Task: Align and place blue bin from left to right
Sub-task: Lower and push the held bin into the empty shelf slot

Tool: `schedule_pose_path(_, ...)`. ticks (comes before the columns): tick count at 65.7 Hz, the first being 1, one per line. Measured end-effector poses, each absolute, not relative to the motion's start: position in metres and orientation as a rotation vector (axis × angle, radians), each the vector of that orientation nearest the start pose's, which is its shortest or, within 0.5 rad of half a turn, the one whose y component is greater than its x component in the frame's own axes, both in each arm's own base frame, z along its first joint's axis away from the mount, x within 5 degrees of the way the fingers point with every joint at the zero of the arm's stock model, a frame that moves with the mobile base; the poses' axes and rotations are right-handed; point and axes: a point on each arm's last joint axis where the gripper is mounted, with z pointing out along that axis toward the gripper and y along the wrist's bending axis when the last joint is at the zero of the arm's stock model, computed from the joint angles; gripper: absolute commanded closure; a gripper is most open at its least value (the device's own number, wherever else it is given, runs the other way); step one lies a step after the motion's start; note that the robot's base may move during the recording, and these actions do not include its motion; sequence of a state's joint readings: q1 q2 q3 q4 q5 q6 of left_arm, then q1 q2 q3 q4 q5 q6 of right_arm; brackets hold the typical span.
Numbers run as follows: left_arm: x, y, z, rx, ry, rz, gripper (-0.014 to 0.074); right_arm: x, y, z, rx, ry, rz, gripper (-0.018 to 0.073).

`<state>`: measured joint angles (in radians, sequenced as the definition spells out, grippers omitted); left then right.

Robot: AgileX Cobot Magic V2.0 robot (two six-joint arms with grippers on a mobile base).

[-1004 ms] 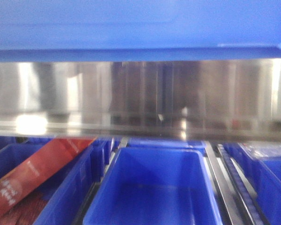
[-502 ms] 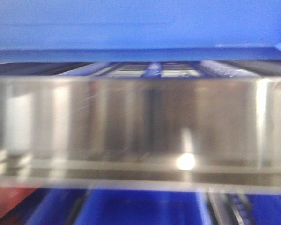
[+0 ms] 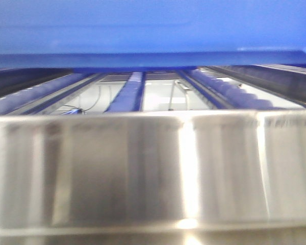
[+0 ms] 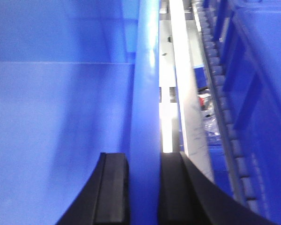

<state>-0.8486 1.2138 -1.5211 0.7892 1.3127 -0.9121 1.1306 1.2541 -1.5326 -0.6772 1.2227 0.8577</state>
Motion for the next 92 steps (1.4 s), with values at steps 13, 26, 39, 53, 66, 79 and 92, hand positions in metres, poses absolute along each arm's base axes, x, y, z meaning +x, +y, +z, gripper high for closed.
schedule_pose_path(13,0.1829,-0.1131,0.4694,-0.131,2.126,0.039,0.0707,0.1456,0.1832,0.4624,-0.289,2.158,0.234,0.0631)
schedule_pose_path(26,0.1829,-0.1131,0.4694,-0.131,2.126,0.039,0.0707,0.1456,0.1832,0.4624,-0.289,2.158,0.234,0.0631)
schedule_pose_path(39,0.1829,-0.1131,0.4694,-0.131,2.126,0.039,0.0707,0.1456,0.1832,0.4624,-0.289,2.158,0.234,0.0631)
schedule_pose_path(53,0.1829,-0.1131,0.4694,-0.131,2.126,0.039,0.0707,0.1456,0.1832,0.4624,-0.289,2.158,0.234,0.0631)
schedule_pose_path(66,0.1829,-0.1131,0.4694,-0.131,2.126,0.039,0.0707,0.1456,0.1832,0.4624,-0.289,2.158,0.234,0.0631)
schedule_pose_path(79,0.1829,-0.1131,0.4694,-0.131,2.126,0.039,0.0707,0.1456,0.1832,0.4624,-0.289,2.158,0.234,0.0631)
schedule_pose_path(92,0.1829,-0.1131,0.4694,-0.131,2.126,0.039,0.0707,0.1456,0.1832,0.4624,-0.289,2.158,0.234,0.0631)
